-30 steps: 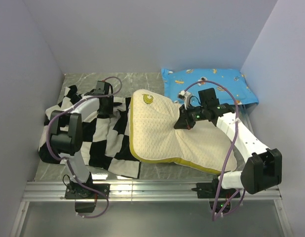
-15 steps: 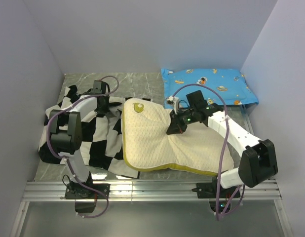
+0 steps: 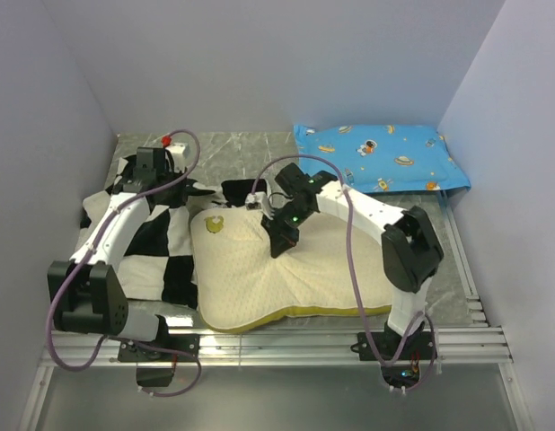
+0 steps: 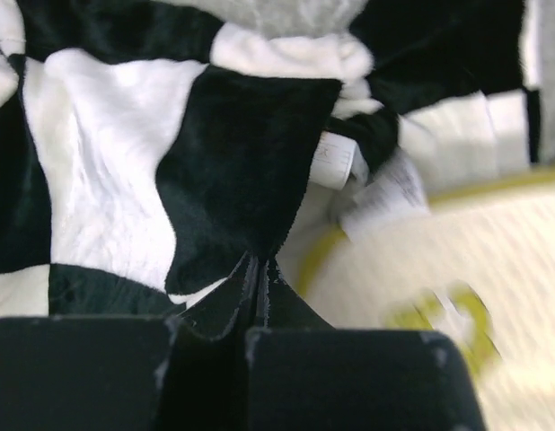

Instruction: Put the pillow into the pillowcase

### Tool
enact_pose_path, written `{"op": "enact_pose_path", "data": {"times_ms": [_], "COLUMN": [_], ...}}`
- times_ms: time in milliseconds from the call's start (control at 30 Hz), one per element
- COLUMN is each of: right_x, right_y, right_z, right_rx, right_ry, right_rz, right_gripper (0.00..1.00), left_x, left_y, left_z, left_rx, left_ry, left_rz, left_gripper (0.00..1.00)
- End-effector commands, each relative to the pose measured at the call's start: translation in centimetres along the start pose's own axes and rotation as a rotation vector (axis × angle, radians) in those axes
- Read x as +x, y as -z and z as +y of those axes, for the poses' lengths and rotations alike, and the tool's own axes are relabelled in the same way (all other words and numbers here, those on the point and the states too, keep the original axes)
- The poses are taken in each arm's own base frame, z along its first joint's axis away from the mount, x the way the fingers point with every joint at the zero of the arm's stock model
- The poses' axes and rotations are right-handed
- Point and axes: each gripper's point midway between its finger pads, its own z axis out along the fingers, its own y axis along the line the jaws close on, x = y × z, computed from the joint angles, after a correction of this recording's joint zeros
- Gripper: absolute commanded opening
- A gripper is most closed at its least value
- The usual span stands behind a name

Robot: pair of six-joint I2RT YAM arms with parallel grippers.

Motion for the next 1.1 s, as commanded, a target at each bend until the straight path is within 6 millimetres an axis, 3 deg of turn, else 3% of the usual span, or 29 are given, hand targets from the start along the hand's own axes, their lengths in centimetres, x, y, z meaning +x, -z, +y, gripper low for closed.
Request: {"op": "enact_pose_path", "data": {"times_ms": [0, 67, 100, 167, 200, 233, 333, 400, 567, 667, 800, 867, 1000, 1067], "right_x": [-2.5, -3.2, -4.5, -4.3, -5.6, -5.5, -7.5, -9.0, -8.2, -7.3, -7.1, -7.4, -7.0, -7.0], "right_y": [0.9, 0.6, 1.1, 0.4, 0.9, 0.5, 1.5, 2.5, 1.9, 0.7, 0.0, 0.1, 0.0, 0.0], "right_z": [-0.6, -1.6, -2.1, -3.1, -3.5, -4.3, -6.2, -8.4, -13.2, -13.9, -14.5, -14.5, -14.0, -13.8], "right_rx": [0.003, 0.0, 0.019, 0.013, 0.031, 0.042, 0.119, 0.196, 0.355, 0.349, 0.366, 0.371, 0.342, 0.327], "right_ry": [0.072, 0.076, 0.098, 0.081, 0.103, 0.094, 0.072, 0.063, 0.027, -0.012, -0.052, -0.059, -0.073, -0.077], "right_rz": [-0.004, 0.027, 0.019, 0.059, 0.043, 0.058, 0.013, -0.05, -0.033, -0.026, -0.042, -0.064, -0.075, -0.08], "right_gripper": [0.0, 0.0, 0.0, 0.0, 0.0, 0.0, 0.0, 0.0, 0.0, 0.0, 0.0, 0.0, 0.0, 0.0], "left_x": [1.3, 1.8, 2.2, 2.6, 2.8, 3.1, 3.7, 3.6, 2.9, 2.0, 2.1, 2.6, 6.5, 8.4], "left_y": [1.7, 2.3, 2.8, 3.1, 3.3, 3.4, 3.6, 3.9, 3.7, 2.8, 2.7, 3.0, 3.8, 4.1], "left_z": [-1.5, -1.7, -2.0, -2.3, -2.5, -2.6, -2.8, -2.9, -2.6, -2.9, -4.2, -3.4, -1.0, 0.2], "left_rx": [0.095, 0.103, 0.122, 0.139, 0.15, 0.156, 0.177, 0.181, 0.176, 0.207, 0.342, 0.358, 0.345, 0.32], "left_ry": [-0.071, -0.085, -0.092, -0.109, -0.111, -0.113, -0.132, -0.146, -0.163, -0.126, -0.065, -0.032, -0.006, -0.062], "left_rz": [0.019, 0.019, 0.016, 0.015, 0.015, 0.023, 0.045, 0.041, 0.047, 0.064, 0.114, 0.129, 0.194, 0.219], "left_gripper": [0.0, 0.0, 0.0, 0.0, 0.0, 0.0, 0.0, 0.0, 0.0, 0.01, 0.12, 0.29, 0.6, 0.63]}}
